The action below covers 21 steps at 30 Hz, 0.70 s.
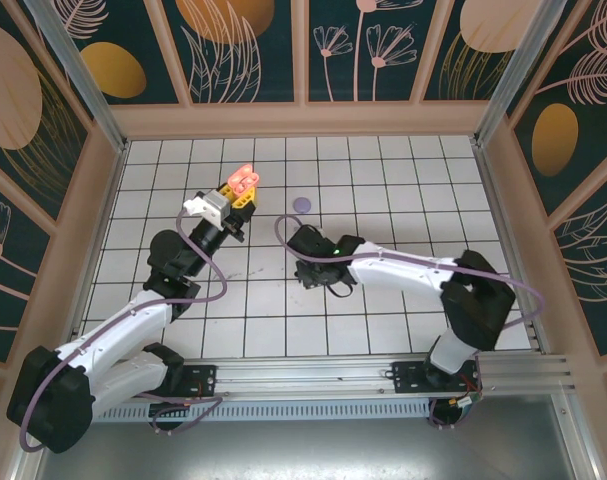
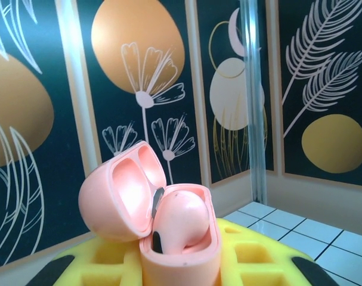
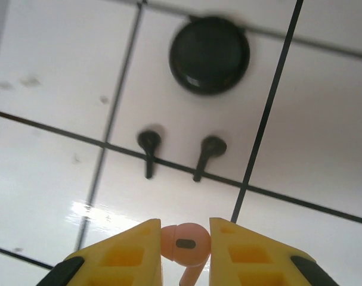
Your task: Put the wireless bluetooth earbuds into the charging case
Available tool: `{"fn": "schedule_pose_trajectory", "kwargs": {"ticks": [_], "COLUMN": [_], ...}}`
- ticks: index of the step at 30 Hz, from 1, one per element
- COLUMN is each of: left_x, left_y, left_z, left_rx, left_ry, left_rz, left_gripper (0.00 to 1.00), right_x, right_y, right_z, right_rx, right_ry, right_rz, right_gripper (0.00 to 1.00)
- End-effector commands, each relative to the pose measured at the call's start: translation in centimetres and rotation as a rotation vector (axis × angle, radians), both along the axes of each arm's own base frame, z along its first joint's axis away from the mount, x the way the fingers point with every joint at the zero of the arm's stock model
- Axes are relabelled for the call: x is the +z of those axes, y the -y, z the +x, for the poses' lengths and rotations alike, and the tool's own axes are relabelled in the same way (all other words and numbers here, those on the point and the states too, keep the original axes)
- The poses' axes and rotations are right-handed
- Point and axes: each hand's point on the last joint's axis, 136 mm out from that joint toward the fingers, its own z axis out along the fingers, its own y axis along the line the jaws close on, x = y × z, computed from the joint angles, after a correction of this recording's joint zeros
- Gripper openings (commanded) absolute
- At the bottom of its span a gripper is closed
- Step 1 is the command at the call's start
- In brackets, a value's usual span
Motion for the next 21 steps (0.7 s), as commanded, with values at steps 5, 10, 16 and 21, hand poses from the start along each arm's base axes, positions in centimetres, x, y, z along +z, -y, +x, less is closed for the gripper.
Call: {"fn": "schedule_pose_trajectory", "kwargs": {"ticks": [5,10,16,21], "left_x": [2.5,2.8,2.6,2.6], "left_y": [1.5,2.3,3.6,4.2], "left_z": [-1.3,-1.6,-1.7,-1.2], "left_rx": [-0.082,-0.124,-0.198,-0.222], "left_ry": [0.096,0.11,0.106,0.092], "left_rz": [0.061,0.083,0.107,0.101], "left_gripper": [0.0,0.0,0.0,0.0], "right_x": [15.2,23.7,32.3,36.4], "right_y": [-1.2,-1.3,-1.4,-2.3], "right_z": [4.6,6.1,6.9,6.7], "right_rx": [-0.028,0.0,0.05,0.121], "right_ry": [0.309,0.459,0.639,0.745], "right_rz": [0.234,0.366,0.471,0.541], "right_gripper": [0.21,0.22,0.23,0.24]}}
